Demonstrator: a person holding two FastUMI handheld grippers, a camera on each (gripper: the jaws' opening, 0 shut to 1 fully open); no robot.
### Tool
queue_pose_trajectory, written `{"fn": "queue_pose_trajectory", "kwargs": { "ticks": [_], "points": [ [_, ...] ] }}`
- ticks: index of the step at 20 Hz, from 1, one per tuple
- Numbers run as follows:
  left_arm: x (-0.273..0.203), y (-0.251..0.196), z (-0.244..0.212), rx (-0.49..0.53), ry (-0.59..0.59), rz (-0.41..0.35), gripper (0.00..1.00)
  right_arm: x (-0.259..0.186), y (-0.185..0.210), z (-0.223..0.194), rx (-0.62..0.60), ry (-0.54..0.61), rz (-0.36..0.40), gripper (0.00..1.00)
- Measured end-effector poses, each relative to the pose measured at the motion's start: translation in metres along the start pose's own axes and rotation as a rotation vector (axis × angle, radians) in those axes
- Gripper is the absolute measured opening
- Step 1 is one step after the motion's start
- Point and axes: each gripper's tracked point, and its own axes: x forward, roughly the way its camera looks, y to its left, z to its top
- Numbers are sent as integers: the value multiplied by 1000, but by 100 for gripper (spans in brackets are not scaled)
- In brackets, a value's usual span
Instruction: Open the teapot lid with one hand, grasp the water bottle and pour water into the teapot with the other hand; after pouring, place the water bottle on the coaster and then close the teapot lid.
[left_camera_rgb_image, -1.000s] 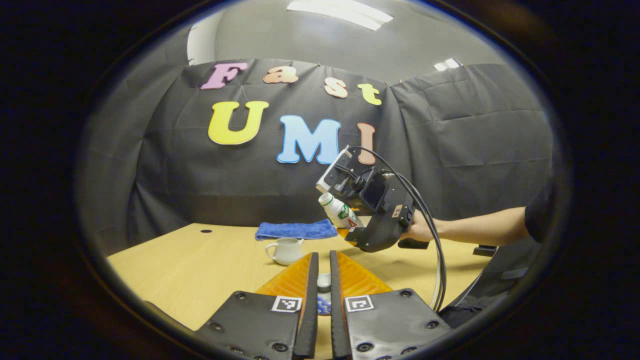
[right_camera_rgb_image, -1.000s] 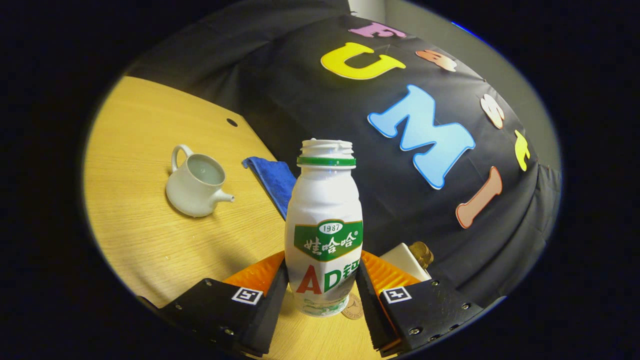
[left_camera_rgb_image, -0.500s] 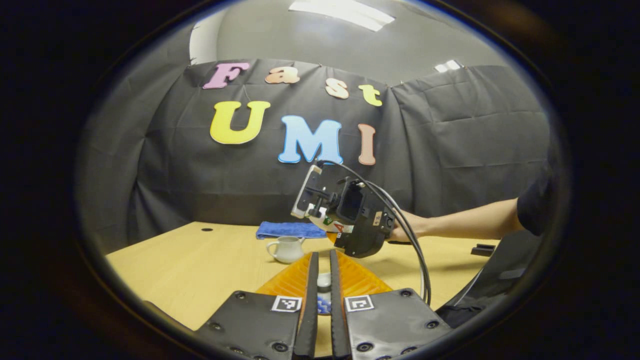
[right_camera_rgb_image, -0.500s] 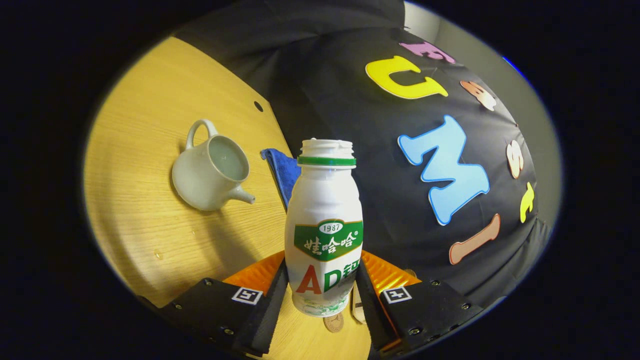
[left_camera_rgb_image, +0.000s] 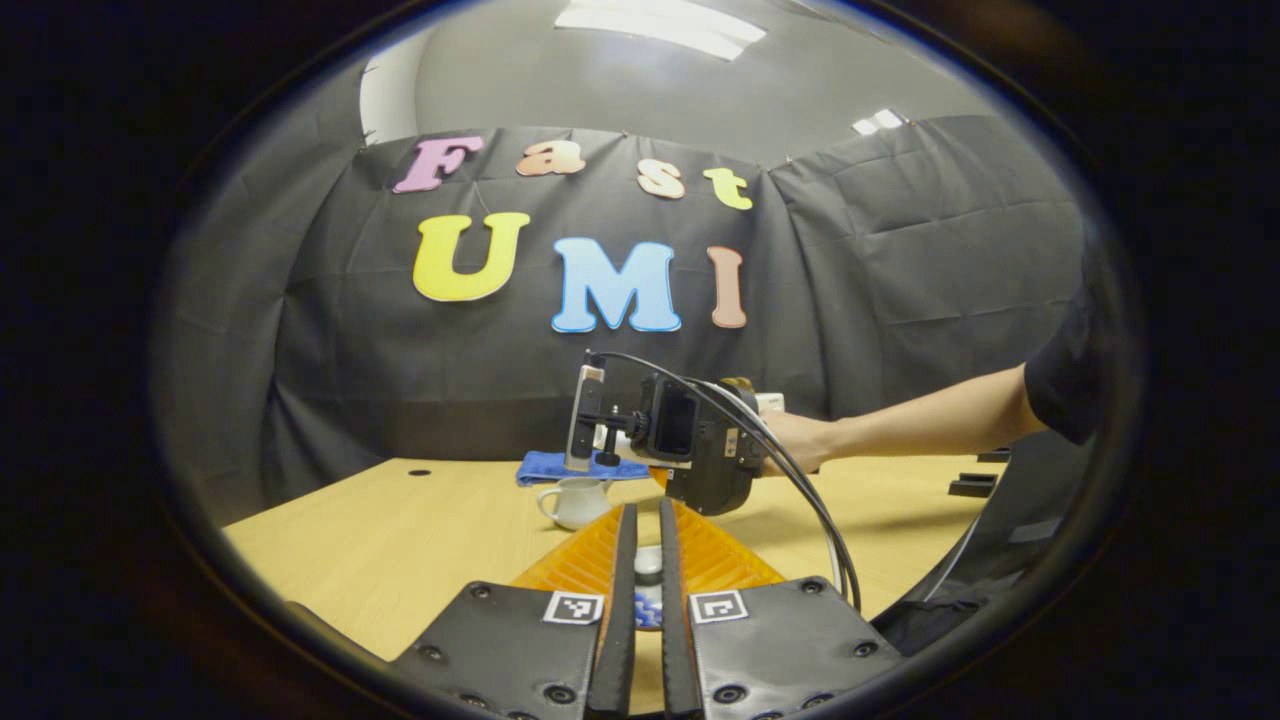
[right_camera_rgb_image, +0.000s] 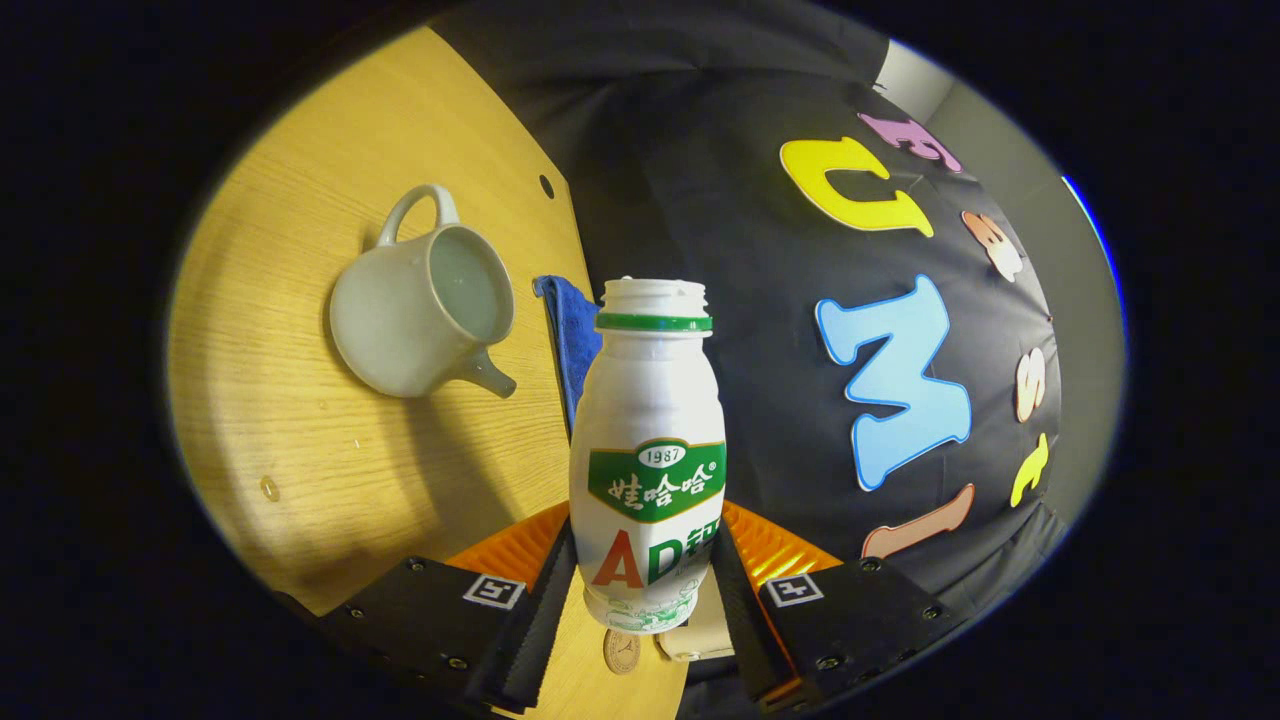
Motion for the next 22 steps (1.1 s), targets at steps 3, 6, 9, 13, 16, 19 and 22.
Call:
{"fn": "queue_pose_trajectory", "kwargs": {
  "ticks": [3, 6, 9, 13, 16, 19, 22],
  "points": [
    [1, -1, -2, 13, 7, 0, 22, 2, -2, -1, -69, 5, -14, 72],
    [0, -1, -5, 9, 13, -1, 22, 3, -3, -2, -118, 10, -10, 72],
    [2, 2, -6, 4, 22, 4, 22, 5, -4, 2, -165, 11, -9, 72],
    [2, 4, -9, -1, 27, 8, 22, 4, -4, 4, -228, 15, -4, 72],
    [2, 7, -12, 6, 33, 13, 22, 6, -7, 9, -287, 7, -24, 72],
    [2, 9, -13, 2, 39, 17, 22, 5, -9, 11, -352, 4, -44, 72],
    [2, 10, -14, 7, 42, 22, 22, 5, -13, 13, -387, 3, -49, 72]
  ]
}}
